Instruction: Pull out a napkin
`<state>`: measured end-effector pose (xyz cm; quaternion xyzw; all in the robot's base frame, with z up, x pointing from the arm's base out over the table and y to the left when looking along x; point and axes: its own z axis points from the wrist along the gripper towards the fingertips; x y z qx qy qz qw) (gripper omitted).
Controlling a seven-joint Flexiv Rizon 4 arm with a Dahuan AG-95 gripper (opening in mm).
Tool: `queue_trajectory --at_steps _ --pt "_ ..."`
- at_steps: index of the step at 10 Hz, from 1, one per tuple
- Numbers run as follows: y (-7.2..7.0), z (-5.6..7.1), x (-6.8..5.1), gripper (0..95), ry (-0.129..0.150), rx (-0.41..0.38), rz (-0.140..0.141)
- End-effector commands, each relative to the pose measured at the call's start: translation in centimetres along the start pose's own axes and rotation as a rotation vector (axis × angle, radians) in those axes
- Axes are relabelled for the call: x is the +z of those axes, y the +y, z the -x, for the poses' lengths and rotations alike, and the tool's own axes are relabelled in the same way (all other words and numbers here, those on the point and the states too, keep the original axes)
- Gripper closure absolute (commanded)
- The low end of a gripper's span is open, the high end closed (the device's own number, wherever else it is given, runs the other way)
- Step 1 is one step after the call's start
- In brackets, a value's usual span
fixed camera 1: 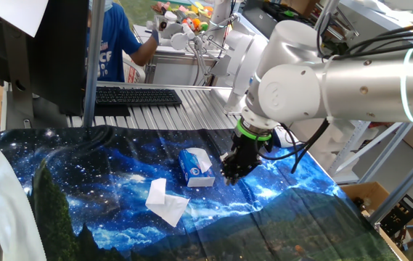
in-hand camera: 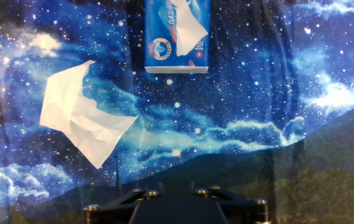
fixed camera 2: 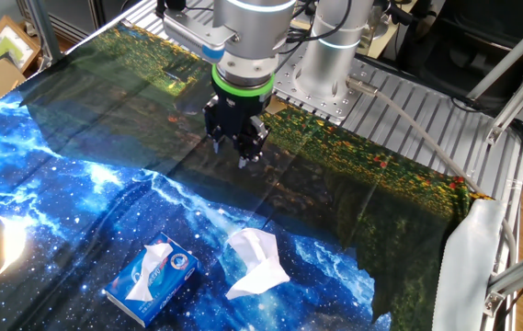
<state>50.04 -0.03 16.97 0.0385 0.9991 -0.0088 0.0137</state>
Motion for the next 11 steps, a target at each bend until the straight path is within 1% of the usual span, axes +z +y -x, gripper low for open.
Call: queue_trajectory --at_steps 1,2,4,5,6,7,8,11 --pt "0.05 -0.07 -0.09 76.0 0.001 0.012 -0.004" --pt "0.05 -0.07 -0.09 38.0 0.003 0.027 -0.005" --pt "0.06 -0.07 -0.09 0.0 0.01 0.042 -0.009" --pt "0.06 -0.07 -0.09 19.0 0.01 0.035 -0.004" --pt "0.06 -0.06 -0.09 57.0 0.008 0.018 0.002" --pt "0.06 -0.06 -0.09 57.0 0.007 0.018 0.002" --pt "0.06 -0.06 -0.09 95.0 0.007 -0.002 0.003" --pt "0.06 -0.06 -0.09 95.0 0.0 0.001 -0.002"
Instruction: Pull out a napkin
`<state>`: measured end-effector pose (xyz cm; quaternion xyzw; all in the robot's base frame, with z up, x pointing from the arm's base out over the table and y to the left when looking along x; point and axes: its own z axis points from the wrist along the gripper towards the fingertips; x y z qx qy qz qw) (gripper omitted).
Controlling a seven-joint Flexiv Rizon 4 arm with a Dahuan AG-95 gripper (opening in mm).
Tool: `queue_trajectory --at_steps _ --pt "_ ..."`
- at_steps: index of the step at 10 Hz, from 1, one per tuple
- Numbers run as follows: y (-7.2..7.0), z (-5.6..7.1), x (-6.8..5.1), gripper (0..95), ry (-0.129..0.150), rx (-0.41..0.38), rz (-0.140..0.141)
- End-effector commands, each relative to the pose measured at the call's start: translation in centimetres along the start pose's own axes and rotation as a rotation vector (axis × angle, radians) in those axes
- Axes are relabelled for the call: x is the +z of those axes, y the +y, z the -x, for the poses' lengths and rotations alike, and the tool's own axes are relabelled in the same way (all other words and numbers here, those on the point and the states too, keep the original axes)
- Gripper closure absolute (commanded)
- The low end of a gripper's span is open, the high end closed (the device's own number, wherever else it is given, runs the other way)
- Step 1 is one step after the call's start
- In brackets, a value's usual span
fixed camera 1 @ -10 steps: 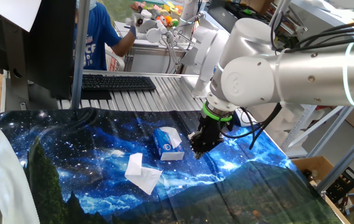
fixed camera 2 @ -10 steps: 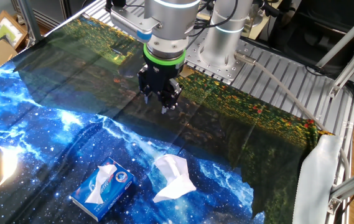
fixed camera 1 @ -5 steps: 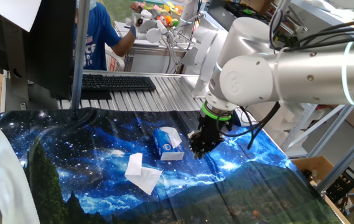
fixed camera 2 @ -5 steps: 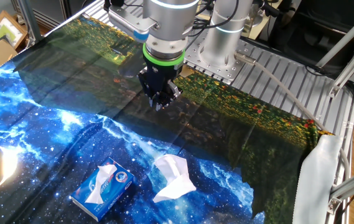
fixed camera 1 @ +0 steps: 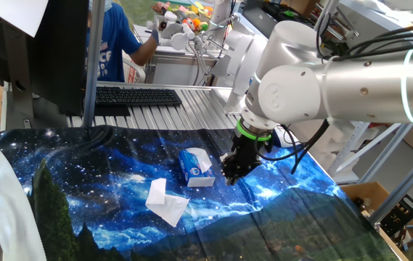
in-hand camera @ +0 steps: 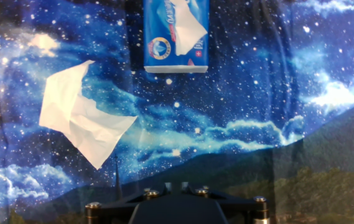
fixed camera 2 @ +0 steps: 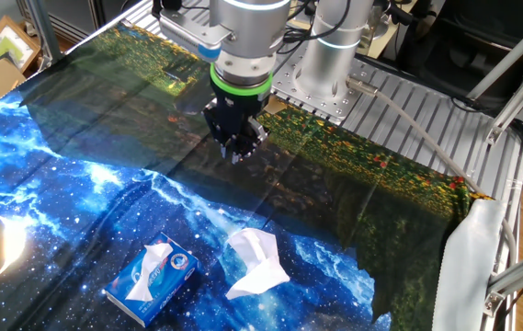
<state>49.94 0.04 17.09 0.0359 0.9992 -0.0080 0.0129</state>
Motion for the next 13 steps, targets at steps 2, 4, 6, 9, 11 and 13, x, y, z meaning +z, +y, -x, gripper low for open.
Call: queue_trajectory --at_steps 2,4,6,9,11,13 --pt "-0.01 0.04 0.03 95.0 -0.004 0.011 -0.01" --pt "-0.01 0.05 0.04 95.0 -0.008 0.01 -0.013" --pt "0.02 0.05 0.07 95.0 -0.007 0.008 -0.009" --pt "0.02 0.05 0.05 95.0 0.01 0.005 0.006" --pt "-0.01 0.02 0.0 95.0 0.019 0.008 0.015" --pt "-0.01 -0.18 0.0 95.0 0.038 0.101 0.139"
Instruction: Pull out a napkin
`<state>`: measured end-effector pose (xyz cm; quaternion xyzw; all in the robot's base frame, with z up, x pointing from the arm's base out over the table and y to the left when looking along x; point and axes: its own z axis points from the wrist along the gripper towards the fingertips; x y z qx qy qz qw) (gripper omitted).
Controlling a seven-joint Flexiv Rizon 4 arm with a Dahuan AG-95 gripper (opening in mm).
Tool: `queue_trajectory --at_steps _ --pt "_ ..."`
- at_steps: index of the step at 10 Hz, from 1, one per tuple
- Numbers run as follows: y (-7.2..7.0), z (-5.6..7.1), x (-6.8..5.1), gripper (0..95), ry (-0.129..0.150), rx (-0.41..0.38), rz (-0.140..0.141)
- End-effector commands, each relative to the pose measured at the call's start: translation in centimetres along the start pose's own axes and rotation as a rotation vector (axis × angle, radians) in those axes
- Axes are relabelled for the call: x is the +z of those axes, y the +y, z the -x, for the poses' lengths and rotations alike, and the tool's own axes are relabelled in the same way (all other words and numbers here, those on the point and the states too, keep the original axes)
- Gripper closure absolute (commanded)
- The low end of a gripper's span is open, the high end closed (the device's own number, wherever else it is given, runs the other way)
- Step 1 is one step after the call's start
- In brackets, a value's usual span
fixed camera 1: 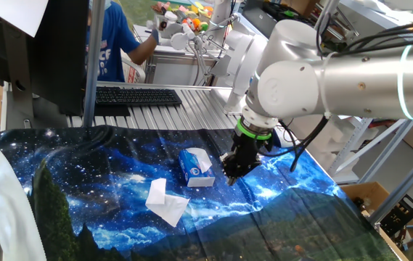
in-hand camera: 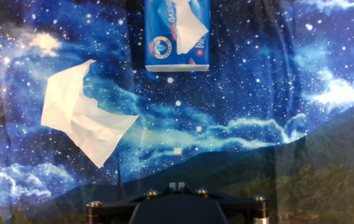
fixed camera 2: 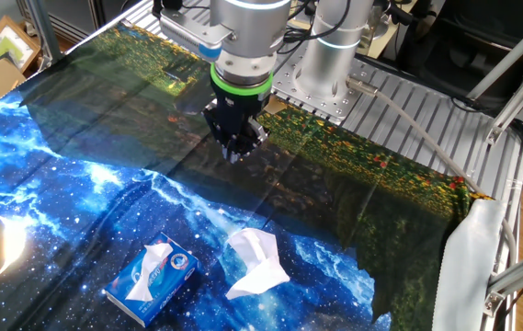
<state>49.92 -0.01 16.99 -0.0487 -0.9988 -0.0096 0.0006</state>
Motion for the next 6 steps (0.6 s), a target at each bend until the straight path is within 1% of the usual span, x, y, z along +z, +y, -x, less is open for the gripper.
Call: queue_trajectory --at_steps 1,5,6 --pt "0.04 -0.28 -0.13 95.0 0.017 0.101 0.131" --pt "0.53 -0.78 -0.21 95.0 0.033 0.15 0.1" --pt "0.6 -0.81 -0.25 95.0 0.04 0.147 0.094"
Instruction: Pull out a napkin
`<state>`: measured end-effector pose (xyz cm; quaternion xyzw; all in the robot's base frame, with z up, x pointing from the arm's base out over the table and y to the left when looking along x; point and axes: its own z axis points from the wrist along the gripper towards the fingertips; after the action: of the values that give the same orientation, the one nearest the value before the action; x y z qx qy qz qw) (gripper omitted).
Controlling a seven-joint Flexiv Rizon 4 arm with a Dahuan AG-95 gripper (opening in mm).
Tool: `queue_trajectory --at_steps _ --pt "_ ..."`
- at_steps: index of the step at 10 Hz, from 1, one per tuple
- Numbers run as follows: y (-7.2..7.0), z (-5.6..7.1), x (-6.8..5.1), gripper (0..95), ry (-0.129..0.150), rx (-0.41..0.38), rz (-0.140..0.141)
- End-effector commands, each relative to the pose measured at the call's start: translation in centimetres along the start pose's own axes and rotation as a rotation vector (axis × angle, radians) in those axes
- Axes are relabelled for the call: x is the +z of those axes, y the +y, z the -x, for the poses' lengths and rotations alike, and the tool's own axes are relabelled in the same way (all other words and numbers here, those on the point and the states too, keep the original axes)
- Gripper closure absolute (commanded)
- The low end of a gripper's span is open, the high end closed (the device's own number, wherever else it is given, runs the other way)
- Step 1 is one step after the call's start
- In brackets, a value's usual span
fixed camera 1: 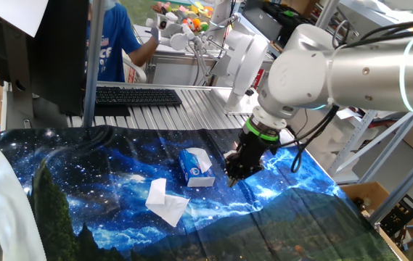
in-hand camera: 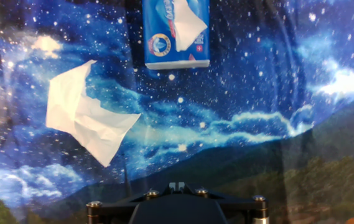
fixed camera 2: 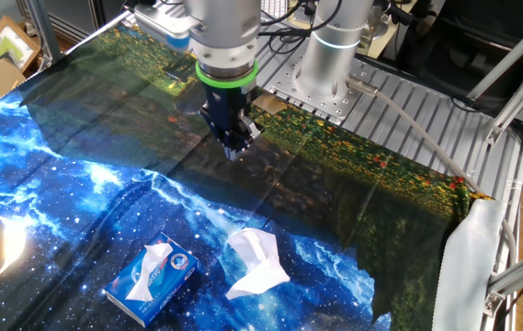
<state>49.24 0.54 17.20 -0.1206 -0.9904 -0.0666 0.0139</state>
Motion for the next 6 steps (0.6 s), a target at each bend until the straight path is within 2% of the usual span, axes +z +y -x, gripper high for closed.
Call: queue_trajectory --at_steps 1,4,6 --pt "0.11 -0.09 -0.04 95.0 0.022 0.005 -0.023" --pt "0.12 -0.09 -0.03 95.0 0.048 0.011 -0.034" --pt "0.12 -0.09 -0.03 95.0 0.044 -0.013 -0.055"
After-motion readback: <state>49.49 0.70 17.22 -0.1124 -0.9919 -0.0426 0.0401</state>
